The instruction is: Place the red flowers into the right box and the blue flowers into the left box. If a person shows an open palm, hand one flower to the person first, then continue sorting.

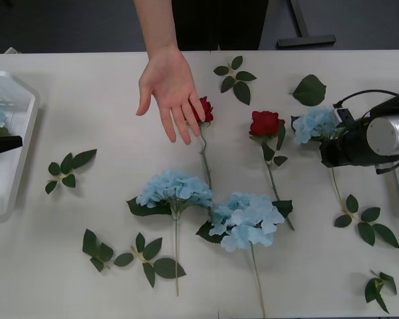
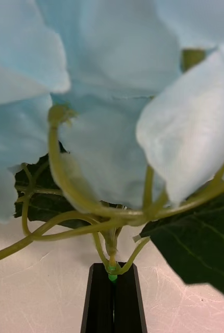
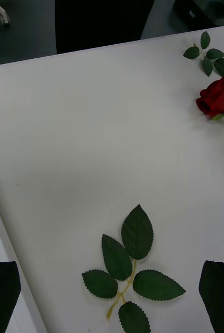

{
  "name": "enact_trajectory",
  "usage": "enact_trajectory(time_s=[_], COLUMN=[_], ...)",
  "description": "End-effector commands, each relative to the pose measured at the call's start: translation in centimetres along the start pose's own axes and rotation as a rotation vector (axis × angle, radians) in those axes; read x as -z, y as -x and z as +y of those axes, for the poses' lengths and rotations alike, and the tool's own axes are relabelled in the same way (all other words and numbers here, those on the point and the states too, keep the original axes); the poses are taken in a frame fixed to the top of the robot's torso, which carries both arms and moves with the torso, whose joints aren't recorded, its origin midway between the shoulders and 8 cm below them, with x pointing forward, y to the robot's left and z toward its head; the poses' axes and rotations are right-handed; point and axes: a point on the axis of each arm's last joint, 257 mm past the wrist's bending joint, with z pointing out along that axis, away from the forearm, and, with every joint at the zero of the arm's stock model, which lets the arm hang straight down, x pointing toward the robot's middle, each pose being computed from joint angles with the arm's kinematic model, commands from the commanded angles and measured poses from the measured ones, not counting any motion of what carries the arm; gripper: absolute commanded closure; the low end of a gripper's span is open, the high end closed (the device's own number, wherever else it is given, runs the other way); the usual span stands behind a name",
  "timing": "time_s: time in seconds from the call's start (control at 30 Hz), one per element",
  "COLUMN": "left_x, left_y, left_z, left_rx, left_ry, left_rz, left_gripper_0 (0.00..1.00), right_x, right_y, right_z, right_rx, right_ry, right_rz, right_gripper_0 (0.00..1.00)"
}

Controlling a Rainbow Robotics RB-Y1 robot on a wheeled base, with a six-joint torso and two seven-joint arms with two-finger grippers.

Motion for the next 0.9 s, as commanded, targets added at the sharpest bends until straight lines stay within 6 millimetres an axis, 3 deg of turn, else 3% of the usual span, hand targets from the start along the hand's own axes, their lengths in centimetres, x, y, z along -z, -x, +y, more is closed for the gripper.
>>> enact_trajectory(time_s=[0.03, 0.17, 0.2, 0.37, 0.57, 0.73, 0.9], left_x=[1.4, 1.4, 1.4, 1.4, 1.4, 1.4, 1.4], left_y=[0.5, 0.5, 0.5, 0.5, 0.5, 0.5, 0.5], left_z=[1.0, 1.0, 1.0, 1.0, 1.0, 1.0, 1.0], left_rx=[-0.019, -0.019, -0.019, -0.019, -0.019, -0.019, -0.019], left_ry=[0.026, 0.026, 0.026, 0.026, 0.026, 0.026, 0.026], left_rz=[0.022, 0.022, 0.022, 0.022, 0.022, 0.022, 0.022], left_gripper_0=[0.0, 0.0, 0.0, 0.0, 0.0, 0.0, 0.0], right_x=[2.8, 7.5, 9.0, 13.9, 19.3, 24.8, 30.5], right_y=[4.6, 10.3, 12.2, 17.8, 23.9, 29.0, 32.6], right_z=[-0.5, -1.8, -1.4, 0.5, 7.5, 15.4, 19.8], right_rx=[-0.088, -0.109, -0.119, -0.065, 0.059, 0.111, 0.133], right_ry=[0.031, 0.083, 0.124, 0.234, 0.43, 0.633, 0.755], right_rz=[-0.077, -0.193, -0.24, -0.384, -0.574, -0.792, -0.984], right_gripper_0=[1.0, 1.0, 1.0, 1.0, 1.0, 1.0, 1.0])
